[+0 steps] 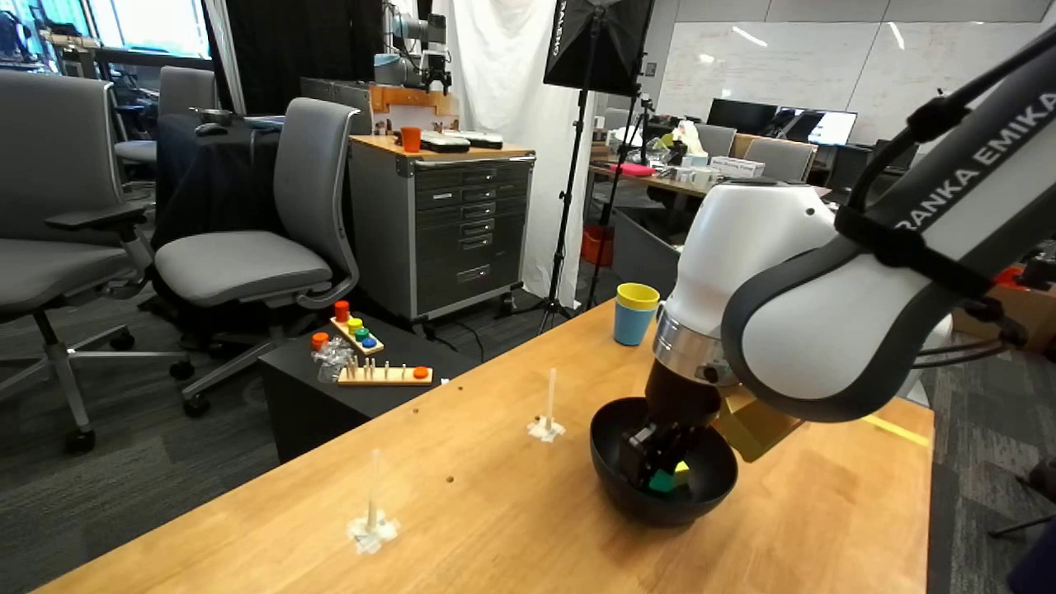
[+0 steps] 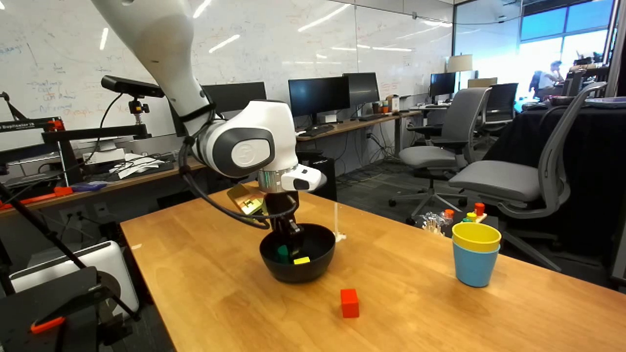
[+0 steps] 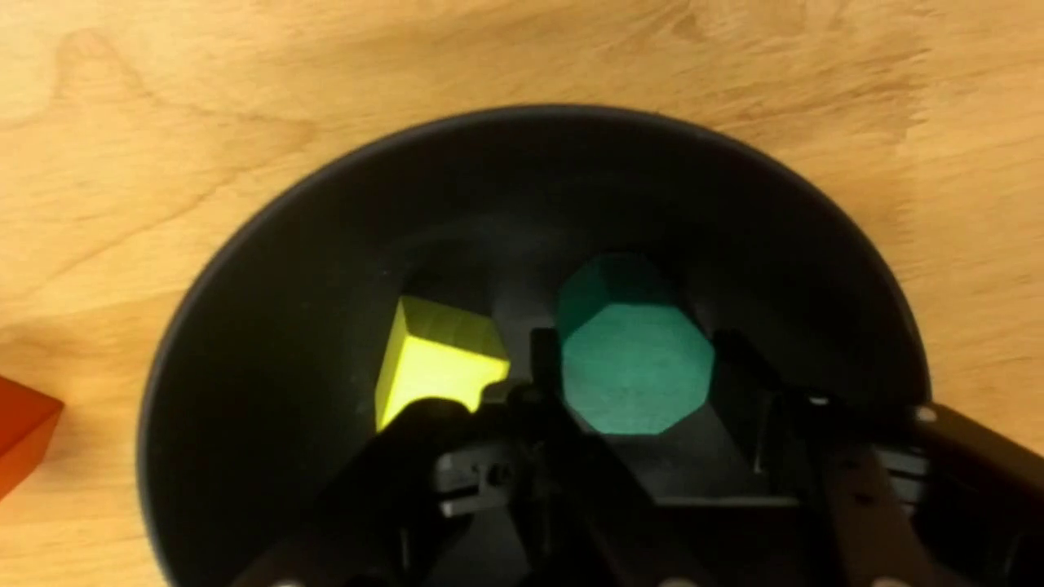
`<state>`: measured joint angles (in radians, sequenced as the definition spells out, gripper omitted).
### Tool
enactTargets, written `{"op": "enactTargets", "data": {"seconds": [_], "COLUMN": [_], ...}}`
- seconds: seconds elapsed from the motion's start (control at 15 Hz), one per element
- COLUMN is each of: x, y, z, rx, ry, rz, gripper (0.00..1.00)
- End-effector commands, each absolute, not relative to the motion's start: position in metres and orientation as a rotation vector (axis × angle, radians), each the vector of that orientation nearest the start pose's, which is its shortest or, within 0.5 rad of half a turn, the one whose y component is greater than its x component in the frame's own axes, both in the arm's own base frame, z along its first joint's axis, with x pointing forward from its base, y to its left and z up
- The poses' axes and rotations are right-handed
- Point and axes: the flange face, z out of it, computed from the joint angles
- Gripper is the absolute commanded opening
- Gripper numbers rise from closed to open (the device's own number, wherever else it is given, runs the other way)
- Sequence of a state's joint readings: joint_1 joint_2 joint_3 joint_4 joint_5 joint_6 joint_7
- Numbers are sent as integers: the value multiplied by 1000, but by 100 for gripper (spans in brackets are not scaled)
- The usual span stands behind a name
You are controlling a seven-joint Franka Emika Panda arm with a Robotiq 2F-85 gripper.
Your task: Put the blocks inside the black bowl
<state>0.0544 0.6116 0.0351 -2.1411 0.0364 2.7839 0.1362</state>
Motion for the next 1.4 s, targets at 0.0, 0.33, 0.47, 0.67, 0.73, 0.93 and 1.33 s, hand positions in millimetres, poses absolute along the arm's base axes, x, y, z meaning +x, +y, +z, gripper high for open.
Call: {"op": "enactTargets", "data": {"seconds": [0.0,0.33,0.47,0.67,0.73,0.93,1.33], "x": [561,566,570,575,577,583,604], "y": [54,65,71,77,79,76,24], "z": [124,144,158,179,186,208,245], "rx": [-3064,-3012,-2986,-2951,-2944,-2945,-3005], "ry": [131,154,149,140,137,137,240], "rz": [-85,-125,-152,-194,-210,-274,-409], "gripper": [84,100,100,100,100,100,100]}}
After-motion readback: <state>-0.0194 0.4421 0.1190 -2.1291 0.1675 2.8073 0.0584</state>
